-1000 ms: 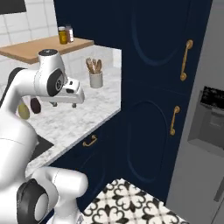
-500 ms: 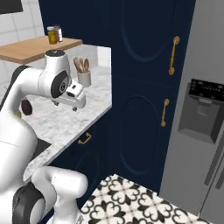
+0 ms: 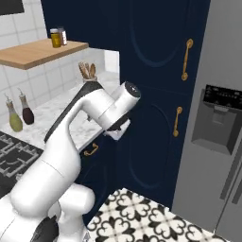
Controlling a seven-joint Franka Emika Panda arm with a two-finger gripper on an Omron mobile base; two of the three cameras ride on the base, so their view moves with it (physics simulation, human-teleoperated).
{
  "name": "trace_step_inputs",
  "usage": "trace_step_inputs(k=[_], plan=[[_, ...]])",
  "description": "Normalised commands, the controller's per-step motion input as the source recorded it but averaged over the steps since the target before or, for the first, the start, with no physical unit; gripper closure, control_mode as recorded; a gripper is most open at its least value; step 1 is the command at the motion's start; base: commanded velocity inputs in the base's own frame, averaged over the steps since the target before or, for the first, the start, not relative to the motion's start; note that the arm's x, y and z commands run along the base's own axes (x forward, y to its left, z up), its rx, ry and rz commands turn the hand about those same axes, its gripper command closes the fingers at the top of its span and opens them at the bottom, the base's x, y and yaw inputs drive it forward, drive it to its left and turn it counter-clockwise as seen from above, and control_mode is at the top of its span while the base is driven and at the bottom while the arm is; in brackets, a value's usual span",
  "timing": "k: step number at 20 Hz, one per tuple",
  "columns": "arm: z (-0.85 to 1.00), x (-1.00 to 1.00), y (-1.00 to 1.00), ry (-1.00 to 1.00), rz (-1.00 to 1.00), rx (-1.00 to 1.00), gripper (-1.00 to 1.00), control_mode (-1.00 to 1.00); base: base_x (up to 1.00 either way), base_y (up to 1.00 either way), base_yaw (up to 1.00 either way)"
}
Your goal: Take a straw from the drawer in front and place it inside the glass cup on the dining counter.
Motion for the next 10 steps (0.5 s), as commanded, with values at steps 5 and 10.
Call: trace_step_inputs(k=[5,10], plan=[[-0.65,0.04,-0.52,-0.02,0.00,0.39,-1.00,-1.00,0.00,0.00,0.00],[-0.80,0.40,-0.09,0.00,0.00,0.29,-1.00,-1.00,0.00,0.00,0.00]])
